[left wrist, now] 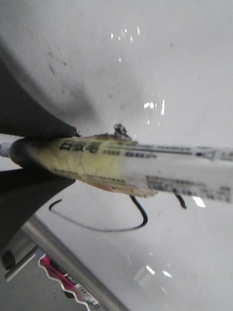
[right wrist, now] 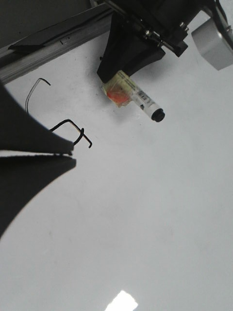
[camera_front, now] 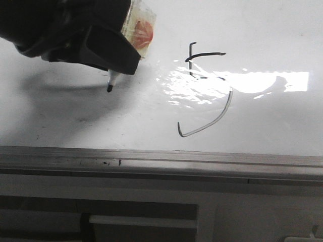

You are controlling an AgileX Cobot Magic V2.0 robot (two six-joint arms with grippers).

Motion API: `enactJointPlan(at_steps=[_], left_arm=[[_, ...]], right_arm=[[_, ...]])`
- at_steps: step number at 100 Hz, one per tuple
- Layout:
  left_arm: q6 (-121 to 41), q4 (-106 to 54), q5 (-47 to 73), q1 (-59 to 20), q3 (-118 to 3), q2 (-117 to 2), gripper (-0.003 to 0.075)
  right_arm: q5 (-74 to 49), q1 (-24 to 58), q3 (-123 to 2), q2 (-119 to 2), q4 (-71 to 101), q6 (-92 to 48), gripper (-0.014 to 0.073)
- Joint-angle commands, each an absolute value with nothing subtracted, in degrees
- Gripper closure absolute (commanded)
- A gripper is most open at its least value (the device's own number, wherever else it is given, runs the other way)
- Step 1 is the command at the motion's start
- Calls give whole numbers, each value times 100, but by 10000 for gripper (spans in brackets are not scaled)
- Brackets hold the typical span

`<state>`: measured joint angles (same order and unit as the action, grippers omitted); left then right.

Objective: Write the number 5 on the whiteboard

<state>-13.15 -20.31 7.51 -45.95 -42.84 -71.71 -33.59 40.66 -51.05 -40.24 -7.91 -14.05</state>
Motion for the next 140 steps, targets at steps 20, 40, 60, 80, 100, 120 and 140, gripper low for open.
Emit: enactJointPlan(at_steps=[20,40,60,80,100,120,140], left_arm=[[-1260,-2918,-408,-4502,-4459,-7701,741],[-1260,-3167,-506,-4502,-4459,-8079,741],[-1260,-3319,-515,-4502,-4459,-8141,739],[-1260,-3750,-515,-4502,-4459,-8141,619],[-1260,-3808,-529,-4502,-4459,-8141,468],[-1260,-3822,-637,-4502,-4459,-8141,467],[-1260,-3830,-731,-4502,-4459,-8114,259]], right_arm=[[-3249,4007,-5241,-3990,-874,-1361,657],[-3261,4007,-5241,-3990,-874,-1361,657],[-3270,4007,-5241,-3990,-874,-1361,657],[-3270,4007,-5241,-4002,-874,-1361,657],[-3270,4007,-5241,-4002,-874,-1348,657],[-3270,4007,-5241,-4002,-874,-1313,657],[-3270,4007,-5241,-4002,-874,-1313,657]])
